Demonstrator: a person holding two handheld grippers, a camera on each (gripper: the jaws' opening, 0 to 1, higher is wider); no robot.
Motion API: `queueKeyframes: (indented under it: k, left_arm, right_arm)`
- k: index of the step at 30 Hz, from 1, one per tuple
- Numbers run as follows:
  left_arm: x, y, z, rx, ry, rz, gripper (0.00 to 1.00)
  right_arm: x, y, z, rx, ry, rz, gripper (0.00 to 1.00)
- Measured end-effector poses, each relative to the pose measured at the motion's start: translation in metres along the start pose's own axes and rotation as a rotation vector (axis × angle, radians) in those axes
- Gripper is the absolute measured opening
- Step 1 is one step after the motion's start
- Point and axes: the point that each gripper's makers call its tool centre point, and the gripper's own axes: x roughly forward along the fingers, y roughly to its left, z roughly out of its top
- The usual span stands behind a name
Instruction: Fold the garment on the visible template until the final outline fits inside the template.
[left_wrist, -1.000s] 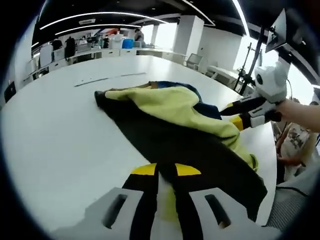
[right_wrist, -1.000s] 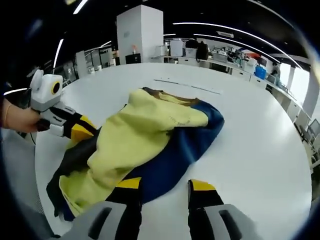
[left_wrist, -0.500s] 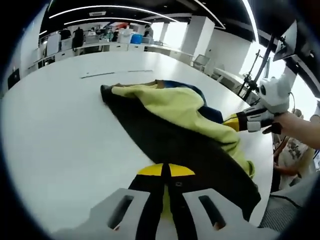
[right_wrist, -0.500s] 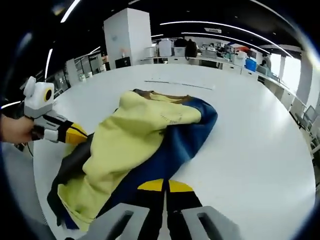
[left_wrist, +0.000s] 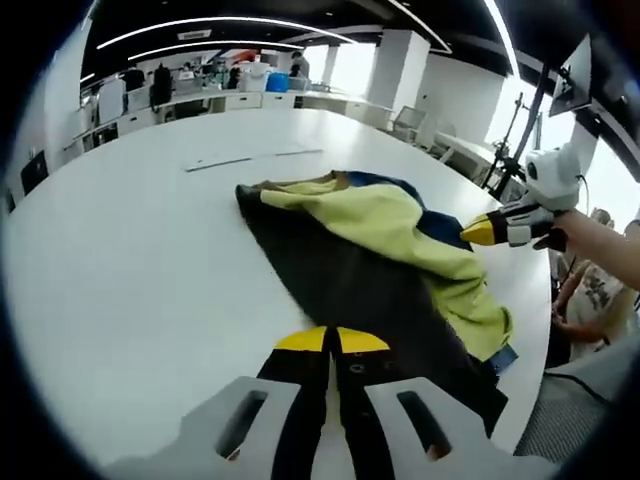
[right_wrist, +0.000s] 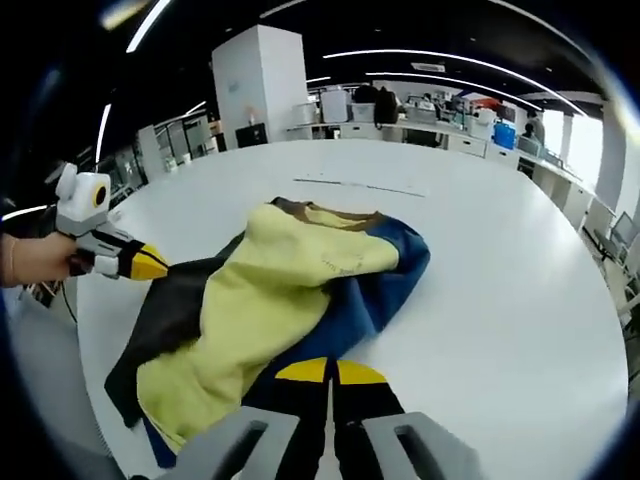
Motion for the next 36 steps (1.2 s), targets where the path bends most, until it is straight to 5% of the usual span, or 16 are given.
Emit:
queueKeyframes:
  k: [5,23,36]
  left_arm:
    - [-0.006,0.035,-0.006,0.029,0.035,0.106,0.00]
    - [-0.005,0.099,-0.018,0.134,0.117,0.271,0.00]
    - [-0.012,0.136,-0.015,0.105,0.121,0.358,0.00]
  right_arm:
    - [0.000,-0.001,-0.001,0.019,0.013,0.007,0.00]
    - [-0.006,-0.024,-0.006,0.069,0.048,-0.018,0.00]
    - [-0.010,-0.040,-0.012,0.052,0.071,-0.049,0.00]
